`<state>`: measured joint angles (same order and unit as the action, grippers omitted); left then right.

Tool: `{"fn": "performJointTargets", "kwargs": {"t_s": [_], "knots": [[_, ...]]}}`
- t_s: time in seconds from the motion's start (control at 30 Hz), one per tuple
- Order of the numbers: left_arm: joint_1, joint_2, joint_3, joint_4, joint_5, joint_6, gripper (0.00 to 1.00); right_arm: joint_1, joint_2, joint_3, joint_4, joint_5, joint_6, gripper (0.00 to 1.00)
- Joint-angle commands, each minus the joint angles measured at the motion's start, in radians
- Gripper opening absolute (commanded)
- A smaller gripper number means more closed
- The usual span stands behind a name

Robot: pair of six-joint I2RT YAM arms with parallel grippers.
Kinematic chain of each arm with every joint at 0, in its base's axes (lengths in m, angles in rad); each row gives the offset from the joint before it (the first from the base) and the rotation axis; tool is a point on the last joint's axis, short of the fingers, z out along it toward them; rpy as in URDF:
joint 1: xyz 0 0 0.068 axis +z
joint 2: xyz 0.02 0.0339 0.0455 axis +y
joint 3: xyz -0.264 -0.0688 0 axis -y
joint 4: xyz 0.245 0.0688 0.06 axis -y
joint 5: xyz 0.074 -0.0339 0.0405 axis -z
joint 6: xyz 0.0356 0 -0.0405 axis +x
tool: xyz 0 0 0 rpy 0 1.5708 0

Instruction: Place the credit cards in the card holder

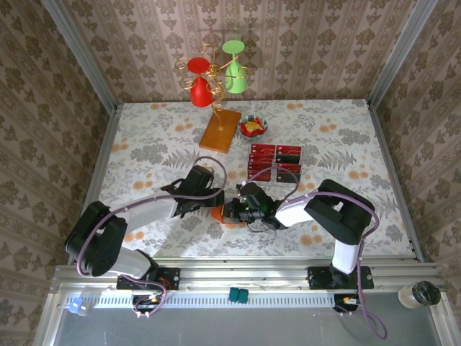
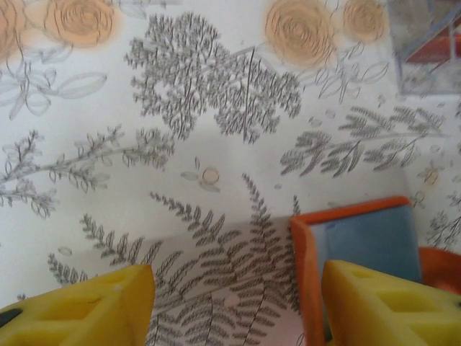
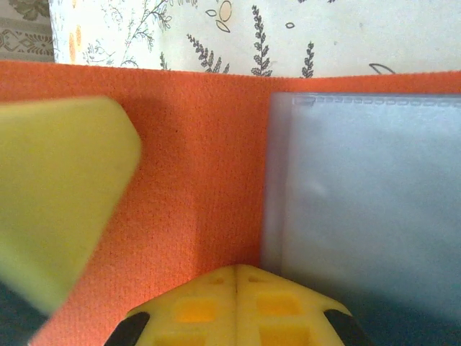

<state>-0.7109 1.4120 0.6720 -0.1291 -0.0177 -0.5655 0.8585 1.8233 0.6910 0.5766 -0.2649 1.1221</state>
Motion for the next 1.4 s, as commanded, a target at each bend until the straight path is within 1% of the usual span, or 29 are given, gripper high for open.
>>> {"fn": "performJointTargets", "kwargs": {"t_s": [0.0, 0.27, 0.57, 0.67, 0.87, 1.0, 1.17, 1.37], "knots": [[0.004, -0.025, -0.04, -0.013, 0.006, -0.017, 0.6, 0.012, 0.011, -0.018, -0.004, 0.031, 0.009, 0.0], [0.006, -0.025, -0.078, -0.05, -0.081, -0.013, 0.56, 0.016, 0.006, -0.037, 0.009, 0.041, 0.027, 0.0], [0.005, 0.071, -0.048, -0.073, -0.129, 0.027, 0.47, 0.026, -0.029, -0.051, 0.014, 0.05, 0.042, 0.0], [0.003, 0.095, -0.031, -0.085, -0.144, 0.047, 0.46, 0.025, -0.056, -0.037, -0.016, 0.053, 0.031, 0.0], [0.001, 0.117, -0.007, -0.091, -0.152, 0.066, 0.46, 0.027, -0.102, 0.026, -0.131, 0.05, -0.037, 0.0], [-0.002, 0.122, 0.0, -0.091, -0.153, 0.07, 0.45, 0.026, -0.082, 0.068, -0.163, 0.012, -0.069, 0.0], [-0.002, 0.118, 0.0, -0.091, -0.151, 0.074, 0.45, 0.032, -0.028, 0.116, -0.161, -0.037, -0.08, 0.0], [-0.002, 0.116, 0.012, -0.099, -0.151, 0.074, 0.45, 0.046, 0.031, 0.131, -0.157, -0.033, -0.073, 0.0]]}}
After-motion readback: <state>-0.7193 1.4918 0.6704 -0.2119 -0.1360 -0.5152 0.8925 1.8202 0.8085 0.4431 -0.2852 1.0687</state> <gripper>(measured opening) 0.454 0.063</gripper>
